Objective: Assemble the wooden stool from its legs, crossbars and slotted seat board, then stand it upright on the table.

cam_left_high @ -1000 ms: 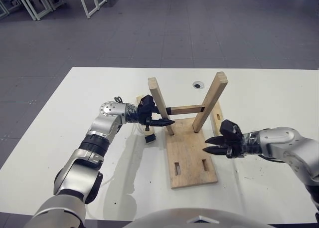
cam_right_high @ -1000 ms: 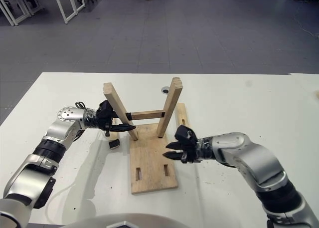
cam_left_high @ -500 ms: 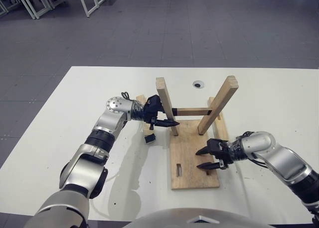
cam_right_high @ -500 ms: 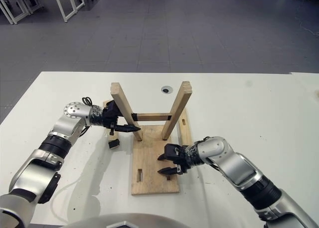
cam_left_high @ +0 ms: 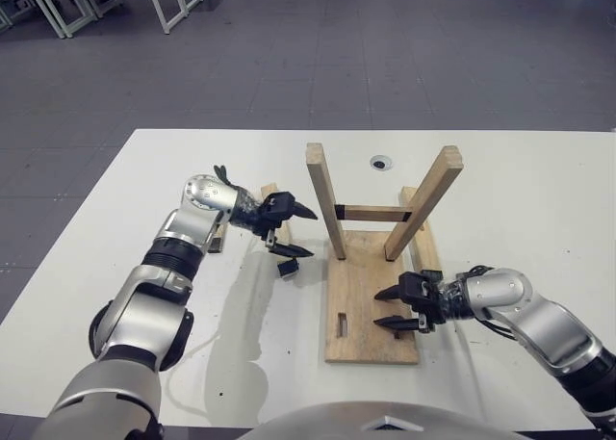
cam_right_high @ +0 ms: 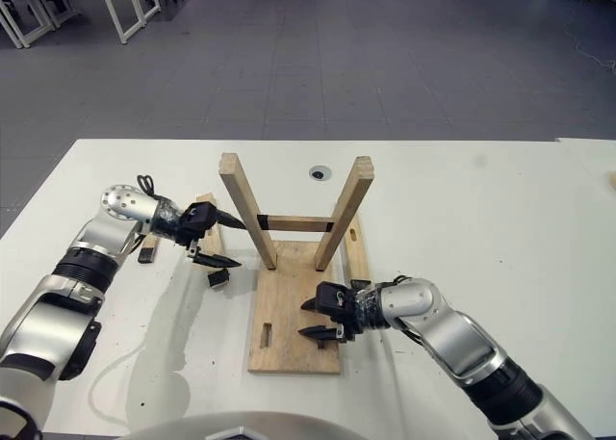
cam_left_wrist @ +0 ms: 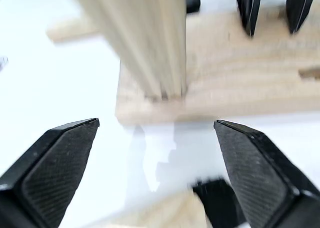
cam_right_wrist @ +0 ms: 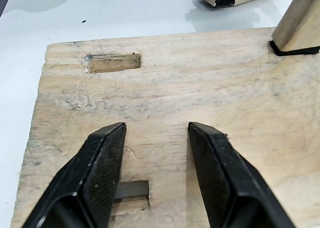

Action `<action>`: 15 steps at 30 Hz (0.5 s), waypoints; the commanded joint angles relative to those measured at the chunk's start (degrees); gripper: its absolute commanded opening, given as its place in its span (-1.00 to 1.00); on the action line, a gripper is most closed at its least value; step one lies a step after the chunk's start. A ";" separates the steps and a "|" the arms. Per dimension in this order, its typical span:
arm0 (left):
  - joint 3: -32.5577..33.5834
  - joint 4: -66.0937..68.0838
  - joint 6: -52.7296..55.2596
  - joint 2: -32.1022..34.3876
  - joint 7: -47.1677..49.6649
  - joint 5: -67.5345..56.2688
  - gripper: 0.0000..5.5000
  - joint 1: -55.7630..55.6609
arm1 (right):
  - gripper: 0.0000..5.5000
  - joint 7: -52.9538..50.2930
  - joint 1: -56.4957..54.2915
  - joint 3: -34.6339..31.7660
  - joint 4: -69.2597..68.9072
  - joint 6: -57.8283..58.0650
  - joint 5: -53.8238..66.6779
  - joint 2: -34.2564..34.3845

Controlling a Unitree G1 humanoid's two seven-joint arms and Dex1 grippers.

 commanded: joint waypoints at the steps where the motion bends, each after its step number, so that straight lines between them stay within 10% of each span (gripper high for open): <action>1: 4.06 1.63 3.27 4.42 4.83 2.71 0.55 -7.61 | -0.16 -2.43 2.51 1.08 2.12 2.71 -3.17 0.36; 10: 31.12 -53.88 65.85 -10.39 56.19 -7.11 0.40 -7.89 | -0.16 -6.19 4.29 -1.19 -0.32 7.47 -1.05 3.02; 15: 31.06 -75.14 86.77 -28.07 65.04 -13.37 0.09 -2.49 | -0.16 -7.50 5.60 -0.95 -1.41 8.38 -0.91 3.65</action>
